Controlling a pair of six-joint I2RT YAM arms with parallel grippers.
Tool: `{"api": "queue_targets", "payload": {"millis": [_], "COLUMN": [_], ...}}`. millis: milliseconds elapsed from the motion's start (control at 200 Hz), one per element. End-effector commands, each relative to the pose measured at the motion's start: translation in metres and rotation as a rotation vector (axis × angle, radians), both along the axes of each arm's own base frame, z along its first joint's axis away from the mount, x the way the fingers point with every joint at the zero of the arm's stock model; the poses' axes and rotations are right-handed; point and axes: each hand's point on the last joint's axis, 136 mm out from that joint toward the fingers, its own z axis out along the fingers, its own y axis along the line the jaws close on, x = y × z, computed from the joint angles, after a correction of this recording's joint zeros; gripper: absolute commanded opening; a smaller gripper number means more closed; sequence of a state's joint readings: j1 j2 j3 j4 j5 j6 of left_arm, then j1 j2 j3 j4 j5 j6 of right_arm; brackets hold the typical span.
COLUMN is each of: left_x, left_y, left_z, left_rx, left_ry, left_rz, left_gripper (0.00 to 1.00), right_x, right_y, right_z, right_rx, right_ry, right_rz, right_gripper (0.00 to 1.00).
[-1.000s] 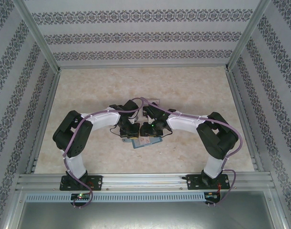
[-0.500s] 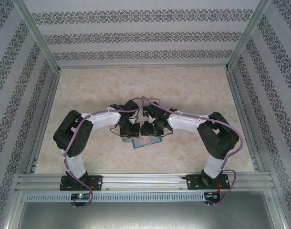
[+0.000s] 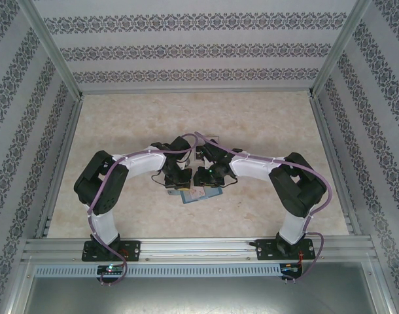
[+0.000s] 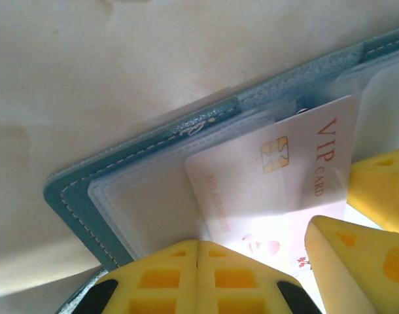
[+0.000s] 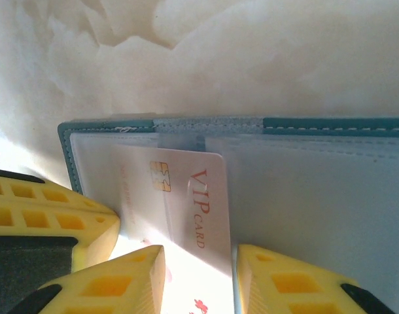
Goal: Take the credit cards out of the card holder
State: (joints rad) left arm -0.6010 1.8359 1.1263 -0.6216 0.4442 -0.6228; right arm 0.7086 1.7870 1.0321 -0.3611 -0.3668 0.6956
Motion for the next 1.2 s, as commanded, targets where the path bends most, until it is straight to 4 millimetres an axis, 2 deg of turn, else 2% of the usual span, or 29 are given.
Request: {"api": "queue_targets", "payload": {"millis": [0,220,495,664,989,1194], "left_x": [-0.016,-0.017,-0.015,-0.015,-0.013,-0.007], "left_y": [0.019,0.02,0.02,0.021,0.023,0.023], "left_z": [-0.024,-0.027,-0.024,-0.023,-0.019,-0.017], "left_rx": [0.114,0.12,0.122,0.126,0.135,0.153], "left_ry": [0.062,0.067,0.06,0.058,0.046,0.027], "left_rz": [-0.024,-0.026,-0.024,-0.025,-0.03,-0.037], "left_gripper": [0.01,0.0,0.0,0.0,0.0,0.0], "right_x": [-0.005,-0.003,-0.001,0.0,0.004,0.005], "right_y": [0.003,0.01,0.006,-0.007,-0.045,-0.053], "right_z": [-0.004,0.005,0.01,0.006,0.006,0.013], "right_rx": [0.028,0.096,0.113,0.052,-0.129,-0.167], "right_ry": [0.031,0.035,0.024,0.008,-0.045,-0.07], "right_rz": [0.017,0.004,-0.009,-0.013,-0.007,-0.001], "right_gripper": [0.33,0.25,0.12,0.1,0.07,0.04]}}
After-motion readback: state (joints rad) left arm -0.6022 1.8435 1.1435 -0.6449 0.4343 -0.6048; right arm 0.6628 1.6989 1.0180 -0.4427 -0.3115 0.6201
